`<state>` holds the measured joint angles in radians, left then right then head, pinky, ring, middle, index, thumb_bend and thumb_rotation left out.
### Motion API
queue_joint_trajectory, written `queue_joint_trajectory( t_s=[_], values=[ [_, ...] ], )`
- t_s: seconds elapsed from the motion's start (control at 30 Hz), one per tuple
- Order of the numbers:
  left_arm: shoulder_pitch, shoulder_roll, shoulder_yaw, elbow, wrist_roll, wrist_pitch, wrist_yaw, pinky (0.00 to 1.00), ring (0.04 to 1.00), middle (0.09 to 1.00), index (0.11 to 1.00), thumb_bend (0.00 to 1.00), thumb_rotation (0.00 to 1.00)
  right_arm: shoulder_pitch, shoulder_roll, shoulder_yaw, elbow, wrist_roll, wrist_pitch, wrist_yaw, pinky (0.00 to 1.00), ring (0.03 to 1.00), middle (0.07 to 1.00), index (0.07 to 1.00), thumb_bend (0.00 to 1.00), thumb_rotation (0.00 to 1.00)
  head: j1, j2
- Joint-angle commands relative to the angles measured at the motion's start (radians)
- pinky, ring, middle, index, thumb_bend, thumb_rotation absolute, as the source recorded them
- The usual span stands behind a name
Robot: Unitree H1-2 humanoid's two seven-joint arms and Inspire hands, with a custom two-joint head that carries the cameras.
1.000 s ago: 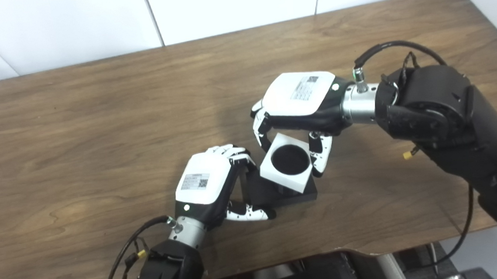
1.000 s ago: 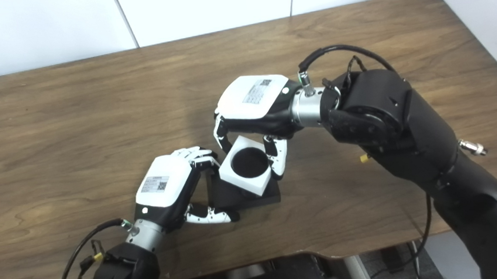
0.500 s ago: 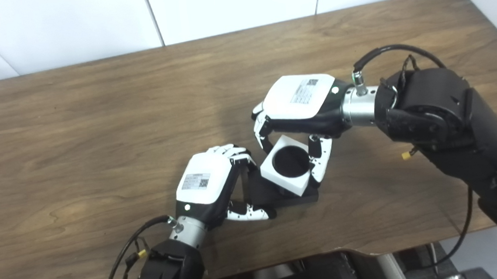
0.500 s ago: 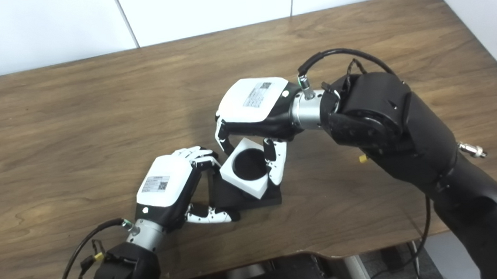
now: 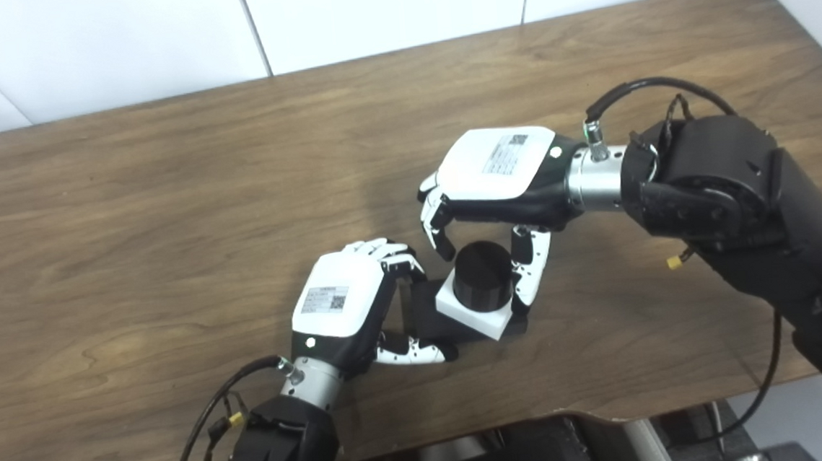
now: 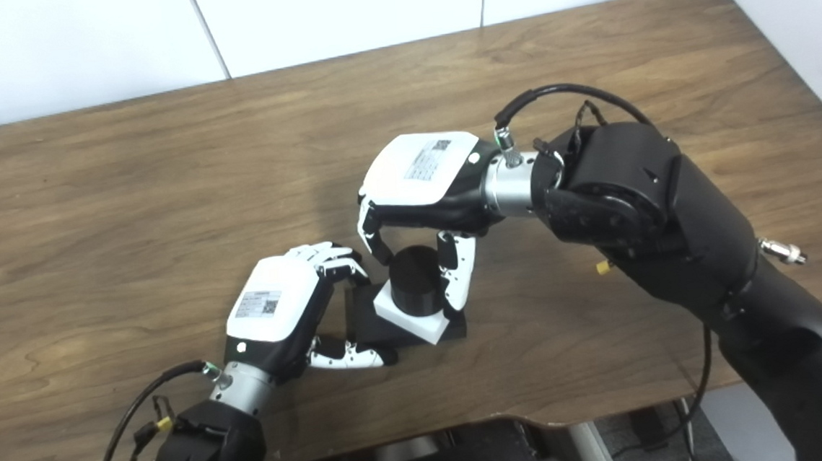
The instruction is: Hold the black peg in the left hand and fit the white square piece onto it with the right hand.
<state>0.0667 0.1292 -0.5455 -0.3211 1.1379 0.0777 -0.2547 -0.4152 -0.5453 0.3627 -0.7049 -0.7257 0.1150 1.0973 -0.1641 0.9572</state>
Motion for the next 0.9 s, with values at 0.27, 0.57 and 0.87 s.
queue_joint_trajectory(
  t_s=[0.27,0.57,0.87],
  values=[
    [-0.005,-0.002,-0.012,0.013,0.038,0.011,-0.030,0.85,0.844,0.790,0.488,0.52,0.05,-0.042,-0.006,-0.028,-0.002,0.008,0.005,-0.013,0.85,0.886,0.769,0.605,1.00,0.32,0.001,0.000],
    [-0.009,-0.001,-0.012,-0.013,0.121,0.040,-0.096,0.88,0.860,0.815,0.679,0.89,0.23,-0.063,-0.001,-0.058,0.019,0.023,0.001,-0.040,0.84,0.881,0.768,0.604,1.00,0.32,0.003,-0.005],
    [-0.002,-0.038,0.047,-0.061,0.078,0.111,-0.247,0.92,0.896,0.892,0.945,1.00,0.31,-0.069,0.001,-0.060,0.029,0.019,-0.006,-0.045,0.84,0.879,0.766,0.600,1.00,0.33,0.018,-0.011]
  ],
)
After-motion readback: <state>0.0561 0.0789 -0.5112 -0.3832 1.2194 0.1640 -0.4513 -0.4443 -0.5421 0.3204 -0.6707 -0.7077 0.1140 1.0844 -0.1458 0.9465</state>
